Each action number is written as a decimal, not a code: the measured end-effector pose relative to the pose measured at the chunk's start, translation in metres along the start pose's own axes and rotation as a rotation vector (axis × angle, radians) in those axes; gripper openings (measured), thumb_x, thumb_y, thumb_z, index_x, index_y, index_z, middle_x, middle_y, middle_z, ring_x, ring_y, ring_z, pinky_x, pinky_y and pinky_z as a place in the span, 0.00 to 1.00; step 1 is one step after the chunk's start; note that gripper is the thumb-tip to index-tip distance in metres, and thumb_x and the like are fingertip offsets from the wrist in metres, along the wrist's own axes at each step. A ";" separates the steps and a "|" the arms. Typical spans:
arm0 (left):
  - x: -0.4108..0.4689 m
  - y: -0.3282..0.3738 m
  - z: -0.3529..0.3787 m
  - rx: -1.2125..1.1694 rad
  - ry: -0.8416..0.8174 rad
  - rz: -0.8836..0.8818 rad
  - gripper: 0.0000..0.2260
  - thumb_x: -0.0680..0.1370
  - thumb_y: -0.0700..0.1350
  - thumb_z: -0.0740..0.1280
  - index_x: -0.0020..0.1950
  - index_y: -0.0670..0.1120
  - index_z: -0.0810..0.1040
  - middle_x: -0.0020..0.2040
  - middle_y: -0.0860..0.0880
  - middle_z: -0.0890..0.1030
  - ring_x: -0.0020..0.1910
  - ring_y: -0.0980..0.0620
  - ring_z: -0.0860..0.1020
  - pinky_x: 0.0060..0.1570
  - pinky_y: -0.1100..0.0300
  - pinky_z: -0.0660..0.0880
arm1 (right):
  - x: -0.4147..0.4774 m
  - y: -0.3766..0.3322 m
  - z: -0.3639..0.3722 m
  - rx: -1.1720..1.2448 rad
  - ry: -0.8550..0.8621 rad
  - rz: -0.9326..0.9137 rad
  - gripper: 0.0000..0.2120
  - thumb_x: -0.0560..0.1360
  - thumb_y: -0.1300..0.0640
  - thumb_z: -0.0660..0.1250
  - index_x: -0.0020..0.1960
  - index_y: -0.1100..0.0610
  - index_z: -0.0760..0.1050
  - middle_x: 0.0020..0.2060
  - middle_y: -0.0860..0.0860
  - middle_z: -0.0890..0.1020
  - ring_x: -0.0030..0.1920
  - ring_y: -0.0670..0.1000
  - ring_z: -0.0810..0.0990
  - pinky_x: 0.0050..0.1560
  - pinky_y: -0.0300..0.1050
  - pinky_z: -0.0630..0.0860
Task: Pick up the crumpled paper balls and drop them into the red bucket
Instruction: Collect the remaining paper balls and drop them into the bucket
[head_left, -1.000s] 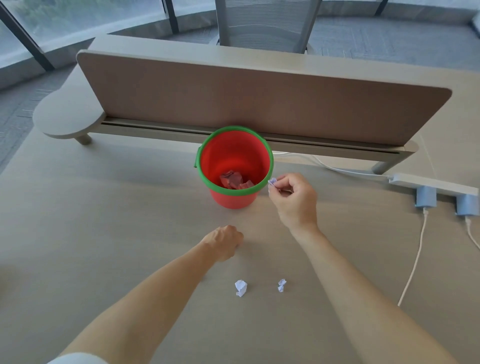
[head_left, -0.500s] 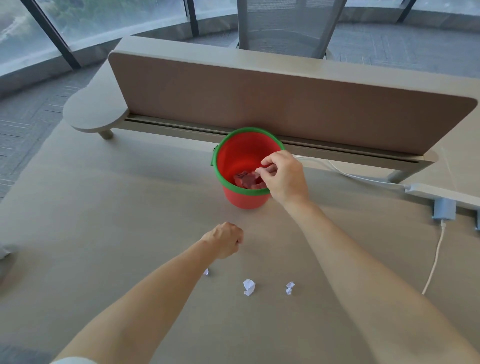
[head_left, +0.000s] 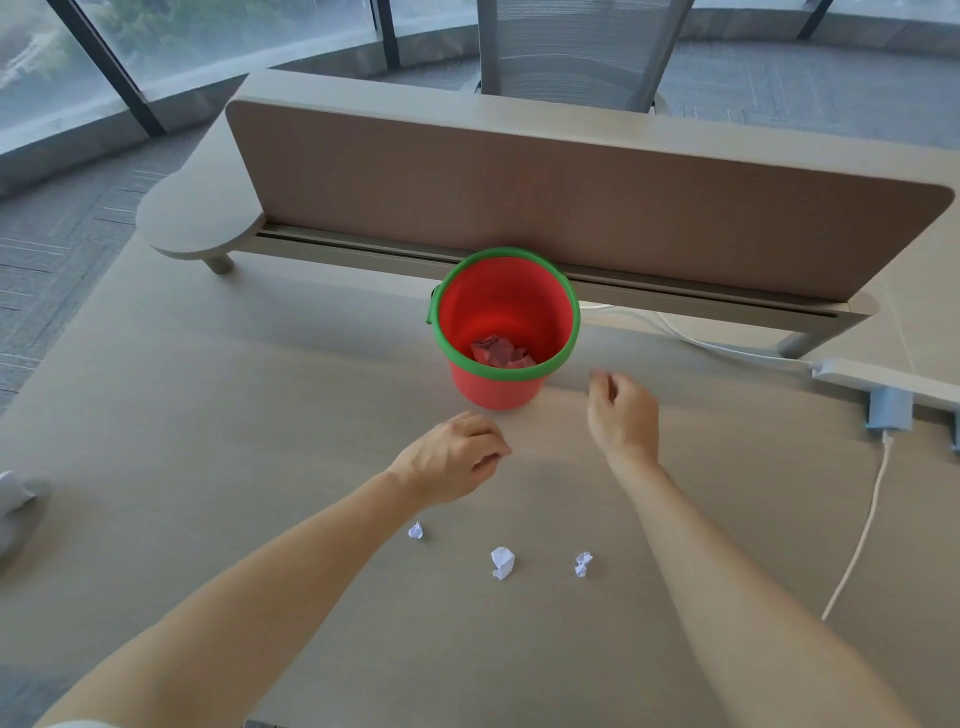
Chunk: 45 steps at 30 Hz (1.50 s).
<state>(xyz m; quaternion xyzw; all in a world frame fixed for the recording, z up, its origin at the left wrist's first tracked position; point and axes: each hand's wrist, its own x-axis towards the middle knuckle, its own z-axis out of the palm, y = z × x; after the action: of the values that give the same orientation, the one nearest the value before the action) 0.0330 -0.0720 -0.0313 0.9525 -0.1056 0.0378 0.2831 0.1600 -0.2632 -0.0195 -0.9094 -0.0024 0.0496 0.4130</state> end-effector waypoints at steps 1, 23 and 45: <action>0.000 0.003 -0.005 0.003 0.115 0.105 0.05 0.74 0.35 0.69 0.46 0.41 0.84 0.45 0.46 0.83 0.41 0.46 0.79 0.45 0.57 0.79 | -0.005 0.014 0.000 -0.070 -0.112 0.087 0.22 0.78 0.47 0.57 0.33 0.61 0.71 0.29 0.56 0.76 0.36 0.60 0.76 0.36 0.48 0.66; 0.101 0.014 -0.090 0.196 0.412 0.095 0.08 0.74 0.30 0.67 0.46 0.39 0.85 0.45 0.42 0.84 0.43 0.42 0.82 0.44 0.51 0.82 | -0.066 0.079 0.018 -0.645 -1.034 0.417 0.07 0.70 0.55 0.69 0.35 0.56 0.76 0.34 0.53 0.86 0.26 0.50 0.79 0.34 0.40 0.72; 0.081 0.015 -0.088 0.206 0.383 -0.041 0.06 0.77 0.45 0.67 0.45 0.43 0.80 0.39 0.47 0.80 0.38 0.48 0.74 0.35 0.55 0.76 | -0.106 0.053 0.055 -0.548 -1.156 -0.376 0.07 0.69 0.54 0.72 0.46 0.49 0.81 0.52 0.43 0.76 0.47 0.50 0.78 0.41 0.42 0.69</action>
<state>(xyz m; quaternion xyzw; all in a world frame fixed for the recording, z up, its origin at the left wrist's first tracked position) 0.1078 -0.0507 0.0610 0.9537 -0.0259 0.2229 0.2001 0.0472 -0.2615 -0.0862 -0.7924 -0.3947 0.4539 0.1010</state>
